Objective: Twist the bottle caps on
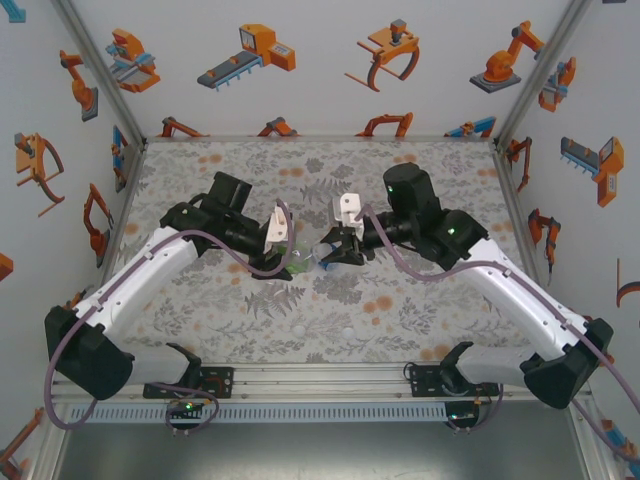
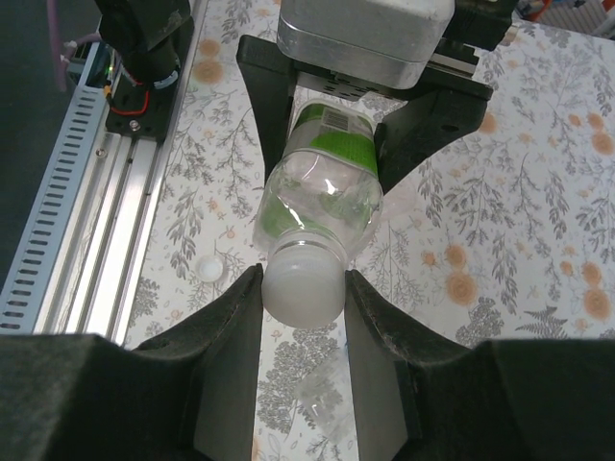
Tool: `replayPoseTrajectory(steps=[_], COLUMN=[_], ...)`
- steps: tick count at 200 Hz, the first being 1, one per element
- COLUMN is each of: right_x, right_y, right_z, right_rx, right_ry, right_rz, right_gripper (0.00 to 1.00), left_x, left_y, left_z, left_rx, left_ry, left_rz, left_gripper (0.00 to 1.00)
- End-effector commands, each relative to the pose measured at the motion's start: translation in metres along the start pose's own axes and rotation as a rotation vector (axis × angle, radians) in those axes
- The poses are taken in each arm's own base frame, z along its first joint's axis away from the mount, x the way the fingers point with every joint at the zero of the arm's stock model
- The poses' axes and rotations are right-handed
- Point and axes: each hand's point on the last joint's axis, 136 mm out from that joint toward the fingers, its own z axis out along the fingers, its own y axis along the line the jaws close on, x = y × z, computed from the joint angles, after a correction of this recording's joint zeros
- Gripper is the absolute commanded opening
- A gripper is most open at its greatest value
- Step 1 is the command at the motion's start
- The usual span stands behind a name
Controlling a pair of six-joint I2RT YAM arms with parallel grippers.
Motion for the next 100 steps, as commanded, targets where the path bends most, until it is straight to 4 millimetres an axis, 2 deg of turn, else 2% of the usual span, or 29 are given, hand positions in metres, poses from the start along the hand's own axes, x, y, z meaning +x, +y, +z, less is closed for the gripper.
replayPoseTrajectory(steps=[1, 23, 54, 87, 100], right_x=[-0.003, 0.001, 0.015, 0.036, 0.051], right_y=[-0.007, -0.025, -0.061, -0.078, -0.083], right_z=[0.008, 0.01, 0.009, 0.006, 0.006], right_rx=[0.01, 0.103, 0.304, 0.419, 0.46], right_ry=[-0.008, -0.015, -0.048, -0.104, -0.136], right_rz=[0.056, 0.251, 0.684, 1.166, 1.401], right_gripper=[0.0, 0.0, 0.0, 0.0, 0.0], left_x=[-0.035, -0.034, -0.032, -0.029, -0.029], left_y=[-0.006, -0.002, 0.007, 0.023, 0.029], left_z=[-0.007, -0.007, -0.009, -0.012, -0.014], left_rx=[0.034, 0.008, -0.067, -0.179, -0.216], left_ry=[-0.118, -0.101, -0.092, -0.067, -0.061], left_rz=[0.109, 0.114, 0.134, 0.142, 0.14], left_gripper=[0.0, 0.0, 0.0, 0.0, 0.0])
